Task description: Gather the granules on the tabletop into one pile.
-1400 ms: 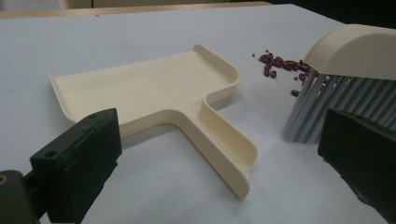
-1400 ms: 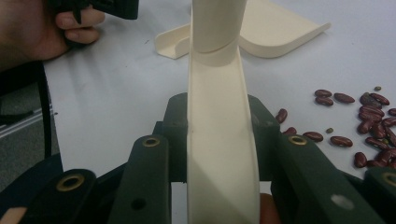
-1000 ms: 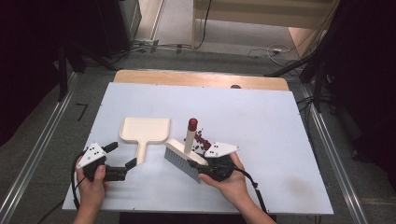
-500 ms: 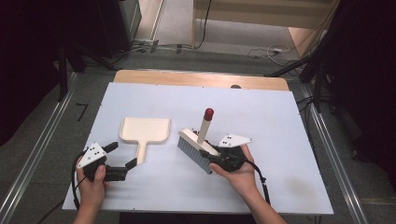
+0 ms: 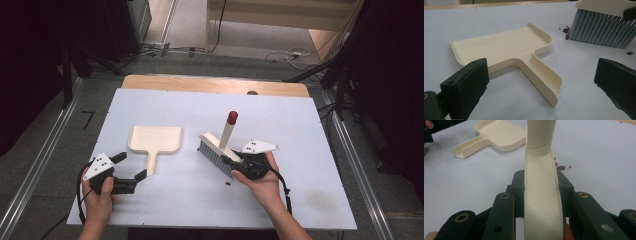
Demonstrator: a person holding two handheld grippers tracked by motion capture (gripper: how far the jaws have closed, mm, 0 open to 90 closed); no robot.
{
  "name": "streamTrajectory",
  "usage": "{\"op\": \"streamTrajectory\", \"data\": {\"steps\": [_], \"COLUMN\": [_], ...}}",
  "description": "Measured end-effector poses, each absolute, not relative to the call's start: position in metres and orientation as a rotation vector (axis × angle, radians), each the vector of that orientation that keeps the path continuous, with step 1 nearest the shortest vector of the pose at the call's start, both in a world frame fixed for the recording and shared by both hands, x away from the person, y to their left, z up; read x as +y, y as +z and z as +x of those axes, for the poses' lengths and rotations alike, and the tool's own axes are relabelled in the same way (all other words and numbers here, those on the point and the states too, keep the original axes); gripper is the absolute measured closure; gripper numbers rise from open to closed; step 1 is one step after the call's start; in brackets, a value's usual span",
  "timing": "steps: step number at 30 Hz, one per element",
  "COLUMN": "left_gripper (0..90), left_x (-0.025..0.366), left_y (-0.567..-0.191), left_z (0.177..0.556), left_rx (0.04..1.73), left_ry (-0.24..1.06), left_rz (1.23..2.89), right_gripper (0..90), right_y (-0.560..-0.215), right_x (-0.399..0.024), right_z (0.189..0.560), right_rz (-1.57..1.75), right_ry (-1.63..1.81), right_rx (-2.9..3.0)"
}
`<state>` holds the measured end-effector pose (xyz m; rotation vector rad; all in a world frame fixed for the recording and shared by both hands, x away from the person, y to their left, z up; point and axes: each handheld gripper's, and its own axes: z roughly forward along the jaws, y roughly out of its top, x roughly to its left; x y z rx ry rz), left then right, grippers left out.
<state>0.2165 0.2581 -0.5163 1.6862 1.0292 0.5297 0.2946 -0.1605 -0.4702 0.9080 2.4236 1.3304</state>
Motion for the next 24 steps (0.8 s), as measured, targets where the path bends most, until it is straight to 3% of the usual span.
{"op": "streamTrajectory", "data": {"steps": [13, 24], "left_gripper": [0.0, 0.0], "left_x": [0.257, 0.258], "left_y": [-0.516, -0.516], "left_z": [0.217, 0.216], "left_rx": [1.027, 1.026], "left_ry": [0.535, 0.538], "left_rz": [1.697, 1.690], "right_gripper": [65.0, 65.0], "right_y": [-0.464, -0.482], "right_x": [-0.122, -0.128], "right_z": [0.266, 0.299], "right_rz": [0.753, 0.901], "right_ry": [1.414, 1.390], "right_rx": [2.518, 2.474]}}
